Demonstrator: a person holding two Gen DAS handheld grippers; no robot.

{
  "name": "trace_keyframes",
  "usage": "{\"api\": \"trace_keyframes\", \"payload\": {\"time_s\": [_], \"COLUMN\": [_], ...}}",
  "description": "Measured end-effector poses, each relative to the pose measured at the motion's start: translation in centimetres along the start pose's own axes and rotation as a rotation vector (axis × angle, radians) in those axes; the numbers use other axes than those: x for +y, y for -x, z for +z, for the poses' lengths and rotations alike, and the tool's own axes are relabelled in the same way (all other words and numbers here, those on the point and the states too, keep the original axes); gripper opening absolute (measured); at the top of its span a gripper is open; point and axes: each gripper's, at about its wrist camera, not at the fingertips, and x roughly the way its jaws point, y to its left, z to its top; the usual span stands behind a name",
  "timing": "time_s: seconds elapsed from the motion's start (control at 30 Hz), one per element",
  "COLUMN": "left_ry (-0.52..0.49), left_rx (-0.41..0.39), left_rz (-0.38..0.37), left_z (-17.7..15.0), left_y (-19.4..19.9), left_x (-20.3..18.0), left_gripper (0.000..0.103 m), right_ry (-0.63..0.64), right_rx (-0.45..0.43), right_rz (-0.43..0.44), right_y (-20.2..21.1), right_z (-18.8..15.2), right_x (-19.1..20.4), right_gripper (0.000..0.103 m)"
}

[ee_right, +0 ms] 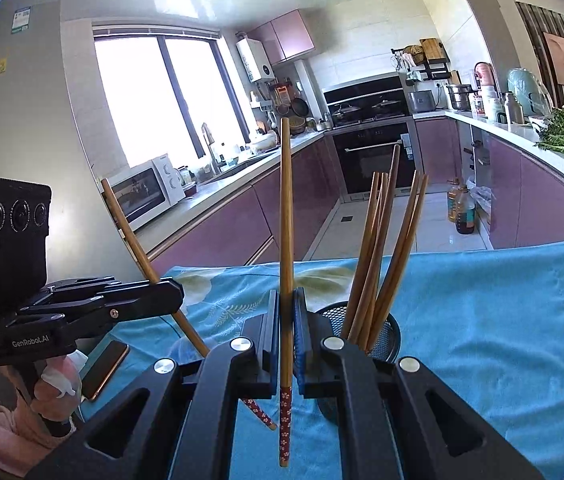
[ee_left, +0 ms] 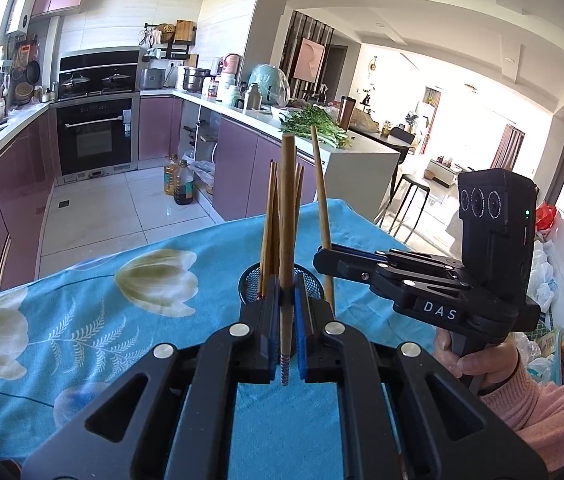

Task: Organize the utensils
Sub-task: 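Move both upright chopsticks over the mesh holder opening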

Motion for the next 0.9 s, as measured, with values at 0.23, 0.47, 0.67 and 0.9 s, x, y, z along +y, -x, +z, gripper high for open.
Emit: {"api": "trace_keyframes", "payload": {"time_s": [0.23, 0.47, 0.67, 0.9], "left_ry": [-0.006, -0.014, -0.023, -0.038], "left_rx": [-0.007, -0.021, -0.041, -0.063], "left_rz": [-0.008, -0.012, -0.013, -0.014], "left_z": [0.7, 1.4, 2.2, 3.2], "left_y": [0.0, 0.1, 0.4, 0.7], "left_x": [-0.2, -0.3, -0.5, -0.8], "left_gripper": [0.007, 0.007, 0.007, 0.007], "right_ry": [-0.007, -0.008, -0.009, -0.005], "right_rx": [-0.011, -0.025, -0.036, -0.058], "right_rz": [0.007, 0.011, 0.012, 0.013], "right_y": [0.0, 0.2, 0.2, 0.6], "right_z": [0.5, 1.0, 1.6, 2.0], "right_x": [-0.3, -0.8, -1.0, -0.8], "right_gripper": [0.006, 0.006, 0.006, 0.006]}}
